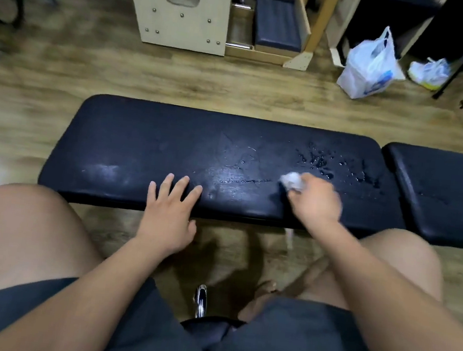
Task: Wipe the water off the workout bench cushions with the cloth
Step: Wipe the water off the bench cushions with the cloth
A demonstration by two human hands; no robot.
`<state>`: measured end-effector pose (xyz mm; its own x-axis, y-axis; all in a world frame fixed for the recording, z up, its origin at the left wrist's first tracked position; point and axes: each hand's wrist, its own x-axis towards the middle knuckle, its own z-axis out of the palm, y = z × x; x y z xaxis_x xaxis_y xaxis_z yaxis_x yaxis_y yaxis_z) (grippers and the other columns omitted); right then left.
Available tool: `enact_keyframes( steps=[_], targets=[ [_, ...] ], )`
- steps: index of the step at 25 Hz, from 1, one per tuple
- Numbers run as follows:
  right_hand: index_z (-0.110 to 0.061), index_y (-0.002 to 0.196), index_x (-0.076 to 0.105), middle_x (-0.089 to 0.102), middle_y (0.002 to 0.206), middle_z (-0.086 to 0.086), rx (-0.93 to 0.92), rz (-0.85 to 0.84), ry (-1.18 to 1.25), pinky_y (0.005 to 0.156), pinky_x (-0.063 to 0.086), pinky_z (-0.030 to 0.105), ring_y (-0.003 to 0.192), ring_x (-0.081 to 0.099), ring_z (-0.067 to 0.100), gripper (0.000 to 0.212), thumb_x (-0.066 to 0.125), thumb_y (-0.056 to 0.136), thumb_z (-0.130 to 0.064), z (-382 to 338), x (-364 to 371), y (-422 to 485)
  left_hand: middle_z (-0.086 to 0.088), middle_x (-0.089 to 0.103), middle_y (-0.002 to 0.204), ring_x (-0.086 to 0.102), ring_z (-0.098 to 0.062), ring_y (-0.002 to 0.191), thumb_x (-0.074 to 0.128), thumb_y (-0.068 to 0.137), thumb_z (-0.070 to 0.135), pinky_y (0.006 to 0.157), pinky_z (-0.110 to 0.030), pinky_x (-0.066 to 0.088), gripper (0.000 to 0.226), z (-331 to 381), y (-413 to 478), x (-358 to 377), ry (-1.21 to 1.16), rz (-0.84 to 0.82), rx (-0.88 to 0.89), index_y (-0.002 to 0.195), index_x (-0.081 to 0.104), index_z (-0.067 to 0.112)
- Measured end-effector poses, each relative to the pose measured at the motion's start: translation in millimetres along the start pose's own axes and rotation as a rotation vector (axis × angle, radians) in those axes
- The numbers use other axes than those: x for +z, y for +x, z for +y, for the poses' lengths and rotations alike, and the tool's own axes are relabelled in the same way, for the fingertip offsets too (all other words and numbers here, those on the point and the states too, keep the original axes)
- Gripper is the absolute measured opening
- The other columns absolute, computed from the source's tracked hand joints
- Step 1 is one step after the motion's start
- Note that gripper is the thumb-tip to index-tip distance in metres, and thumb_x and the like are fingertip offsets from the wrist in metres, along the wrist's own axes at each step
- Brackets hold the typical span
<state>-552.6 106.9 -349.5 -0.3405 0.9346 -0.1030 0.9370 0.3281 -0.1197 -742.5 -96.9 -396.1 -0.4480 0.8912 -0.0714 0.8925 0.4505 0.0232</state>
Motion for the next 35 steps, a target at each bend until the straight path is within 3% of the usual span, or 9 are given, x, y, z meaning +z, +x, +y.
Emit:
enact_keyframes(
  steps=[5,11,14,17,21,27,29,32,35],
  targets=[
    [-0.010,0.100,0.064,0.066,0.103,0.024,0.184,0.088,0.047,0.081,0.050,0.040,0.097,0.062,0.043,0.028,0.055,0.085,-0.032,15.4,-1.4,14.0,-0.003,0.011,0.161,0.004,-0.034,0.147,0.049,0.088,0.042,0.118,-0.054,0.011,0.073,-12.2,-22.2,5.5,-0.040,-0.044,-0.041,0.152,0.015,0.030],
    [-0.020,0.100,0.061,0.067,0.101,0.012,-0.394,-0.192,0.127,0.077,0.049,0.035,0.098,0.062,0.036,0.020,0.057,0.083,-0.030,-168.8,40.9,-62.1,-0.004,0.023,0.158,0.012,-0.032,0.147,0.053,0.084,0.036,0.118,-0.052,0.015,0.071,-20.5,-37.4,-5.3,-0.100,-0.102,-0.039,0.148,0.029,0.021],
    [-0.022,0.095,0.059,0.067,0.099,0.007,-0.570,-0.252,0.084,0.074,0.048,0.035,0.096,0.062,0.034,0.015,0.057,0.082,-0.031,-169.9,33.9,-51.5,-0.005,0.043,0.146,0.029,-0.033,0.141,0.062,0.079,0.032,0.114,-0.054,0.025,0.061,-37.1,-29.4,-8.7,-0.166,0.030,-0.045,0.137,0.048,0.018],
    [-0.020,0.099,0.059,0.064,0.099,0.008,-0.631,-0.127,-0.113,0.073,0.048,0.036,0.097,0.061,0.033,0.022,0.058,0.083,-0.034,-135.4,22.6,-5.6,-0.007,0.037,0.151,0.025,-0.035,0.142,0.061,0.080,0.039,0.114,-0.055,0.023,0.069,-50.8,-14.4,-4.5,-0.190,0.075,-0.103,0.143,0.041,0.021],
    [-0.017,0.105,0.062,0.063,0.104,0.018,-0.542,0.020,-0.289,0.075,0.049,0.039,0.097,0.062,0.038,0.020,0.058,0.087,-0.026,-137.5,16.9,116.9,-0.006,0.013,0.161,0.002,-0.040,0.145,0.051,0.085,0.054,0.117,-0.059,0.004,0.076,-48.0,-2.6,9.4,-0.205,-0.034,-0.181,0.151,0.024,0.027],
    [-0.007,0.093,0.067,0.067,0.091,0.026,-0.345,0.068,-0.261,0.077,0.057,0.045,0.084,0.065,0.044,0.023,0.058,0.081,-0.024,-165.5,21.5,196.4,-0.013,0.035,0.153,0.024,-0.048,0.138,0.068,0.080,0.046,0.109,-0.067,0.020,0.070,-45.7,10.2,-3.3,-0.189,-0.043,-0.190,0.141,0.045,0.020],
    [-0.011,0.095,0.065,0.068,0.088,0.023,-0.454,0.051,-0.210,0.070,0.053,0.042,0.080,0.064,0.043,0.021,0.055,0.085,-0.027,-160.1,19.3,141.9,-0.014,0.026,0.157,0.017,-0.051,0.140,0.062,0.087,0.043,0.109,-0.068,0.016,0.067,-40.5,14.8,-7.4,-0.160,-0.101,-0.207,0.145,0.036,0.020],
    [-0.025,0.100,0.063,0.069,0.086,0.008,-0.881,-0.237,-0.069,0.065,0.055,0.037,0.078,0.067,0.032,0.025,0.056,0.077,-0.030,-143.0,13.2,26.5,-0.013,0.011,0.161,0.004,-0.050,0.142,0.047,0.097,0.040,0.111,-0.067,0.009,0.063,-35.2,17.0,-8.5,-0.127,-0.157,-0.214,0.150,0.022,0.021],
    [-0.023,0.103,0.067,0.070,0.087,0.005,-1.102,-0.301,-0.084,0.063,0.057,0.038,0.078,0.069,0.029,0.032,0.058,0.074,-0.033,-142.0,14.1,21.8,-0.012,0.011,0.161,0.004,-0.049,0.143,0.048,0.096,0.041,0.111,-0.066,0.009,0.063,-37.2,16.4,-9.8,-0.139,-0.160,-0.218,0.150,0.022,0.022]
  ],
)
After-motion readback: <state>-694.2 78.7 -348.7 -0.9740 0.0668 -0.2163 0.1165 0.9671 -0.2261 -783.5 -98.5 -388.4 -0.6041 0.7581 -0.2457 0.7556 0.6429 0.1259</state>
